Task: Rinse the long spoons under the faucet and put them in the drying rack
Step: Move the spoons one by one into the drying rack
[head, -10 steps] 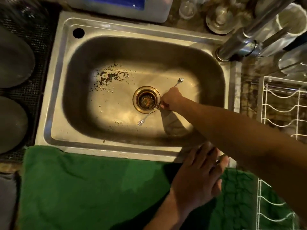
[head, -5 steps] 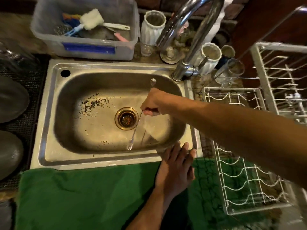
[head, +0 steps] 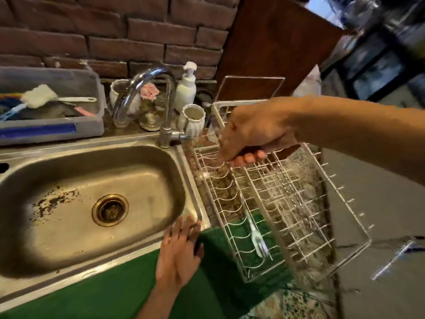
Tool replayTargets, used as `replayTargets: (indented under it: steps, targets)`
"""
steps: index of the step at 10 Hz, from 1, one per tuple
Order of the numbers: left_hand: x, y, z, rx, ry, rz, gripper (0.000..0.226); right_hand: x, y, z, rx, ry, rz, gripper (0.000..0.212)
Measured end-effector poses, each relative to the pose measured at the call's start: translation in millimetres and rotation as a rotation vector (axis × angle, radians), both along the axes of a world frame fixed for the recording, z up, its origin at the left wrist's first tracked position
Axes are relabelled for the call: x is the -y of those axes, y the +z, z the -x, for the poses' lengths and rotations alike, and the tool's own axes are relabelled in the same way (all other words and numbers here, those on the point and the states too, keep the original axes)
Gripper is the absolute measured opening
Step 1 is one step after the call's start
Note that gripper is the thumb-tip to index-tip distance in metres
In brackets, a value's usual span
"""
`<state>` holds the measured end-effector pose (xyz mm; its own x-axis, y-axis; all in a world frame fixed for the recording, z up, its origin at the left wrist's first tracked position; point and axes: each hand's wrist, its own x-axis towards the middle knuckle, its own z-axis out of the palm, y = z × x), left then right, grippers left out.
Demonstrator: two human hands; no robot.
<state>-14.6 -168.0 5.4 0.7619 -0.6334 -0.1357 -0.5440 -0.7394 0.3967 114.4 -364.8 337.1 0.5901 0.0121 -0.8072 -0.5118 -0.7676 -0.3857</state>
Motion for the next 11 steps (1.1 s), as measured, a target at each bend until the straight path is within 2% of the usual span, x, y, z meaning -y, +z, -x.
replayTargets:
  steps: [1, 2, 3, 5, 7, 11]
  targets:
    - [8.7, -3.4, 4.7, 0.011, -0.006, -0.101, 0.065, 33.9, 42.8, 27.6, 0.031, 0.045, 0.041, 0.022]
    - [6.6, 0.3, 1.7, 0.052, -0.007, -0.105, 0.065, 58.0, 47.9, 44.1, 0.094, 0.045, 0.116, 0.035]
    - [8.5, -1.4, 3.4, 0.051, -0.005, -0.106, 0.065, 76.1, 30.4, 51.8, 0.122, 0.044, 0.226, 0.038]
    - [7.5, -9.0, 5.2, 0.084, 0.011, -0.076, 0.065, 83.6, -24.2, 58.3, 0.149, 0.203, 0.407, 0.030]
    - [6.3, -14.2, 5.5, 0.127, -0.006, -0.062, 0.064, 82.1, -47.3, 58.3, 0.110, 0.223, 0.438, 0.029]
    - [6.4, -15.4, 5.3, 0.103, -0.022, -0.059, 0.064, 84.2, -52.3, 56.5, 0.128, 0.217, 0.423, 0.030]
